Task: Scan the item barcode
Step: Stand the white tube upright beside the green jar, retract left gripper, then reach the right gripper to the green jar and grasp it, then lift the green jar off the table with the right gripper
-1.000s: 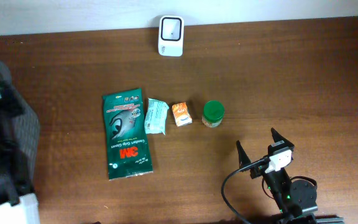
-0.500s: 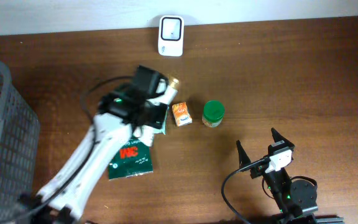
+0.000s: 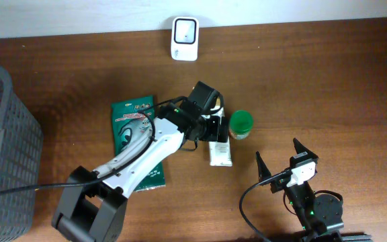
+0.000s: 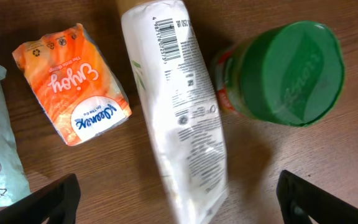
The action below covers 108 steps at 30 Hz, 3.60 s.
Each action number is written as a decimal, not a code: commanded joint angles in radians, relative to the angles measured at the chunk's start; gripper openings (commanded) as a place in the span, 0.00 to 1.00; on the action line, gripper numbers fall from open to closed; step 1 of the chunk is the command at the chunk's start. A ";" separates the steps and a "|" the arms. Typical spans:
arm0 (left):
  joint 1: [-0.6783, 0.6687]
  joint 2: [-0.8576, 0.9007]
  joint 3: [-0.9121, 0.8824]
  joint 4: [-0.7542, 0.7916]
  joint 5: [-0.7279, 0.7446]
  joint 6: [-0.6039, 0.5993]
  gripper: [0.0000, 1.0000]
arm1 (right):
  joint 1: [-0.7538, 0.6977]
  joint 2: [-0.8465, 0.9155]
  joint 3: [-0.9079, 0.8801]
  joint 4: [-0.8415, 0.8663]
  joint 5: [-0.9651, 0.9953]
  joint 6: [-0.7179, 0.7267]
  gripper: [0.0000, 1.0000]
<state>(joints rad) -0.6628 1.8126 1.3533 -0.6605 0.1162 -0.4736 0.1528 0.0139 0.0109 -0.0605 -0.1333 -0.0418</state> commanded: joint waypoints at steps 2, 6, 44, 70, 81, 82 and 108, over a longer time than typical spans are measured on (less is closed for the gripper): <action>0.038 -0.016 0.060 -0.027 0.020 -0.003 0.99 | -0.004 -0.006 -0.005 -0.005 -0.010 -0.003 0.99; 0.242 -0.084 0.224 -0.203 0.170 0.168 0.99 | -0.004 -0.006 -0.005 -0.005 -0.010 -0.003 0.99; 0.903 -0.091 0.362 -0.433 0.227 0.808 0.99 | -0.003 1.380 1.351 -0.880 -0.180 0.110 0.98; 0.903 -0.091 0.362 -0.433 0.227 0.808 0.99 | 0.123 1.796 1.324 -0.833 0.040 0.725 0.73; 0.902 -0.091 0.362 -0.433 0.227 0.808 0.99 | 0.123 1.798 1.349 -0.761 0.007 0.586 0.82; 0.902 -0.091 0.362 -0.433 0.227 0.808 0.99 | 0.123 1.805 1.347 -0.763 0.009 0.609 0.81; 0.902 -0.091 0.362 -0.433 0.227 0.808 0.99 | 0.086 1.828 1.460 -1.030 0.006 -0.933 0.27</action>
<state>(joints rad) 0.2379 1.7370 1.7020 -1.0946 0.3397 0.3191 0.2626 1.8431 1.5276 -1.1023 -0.1204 -0.8246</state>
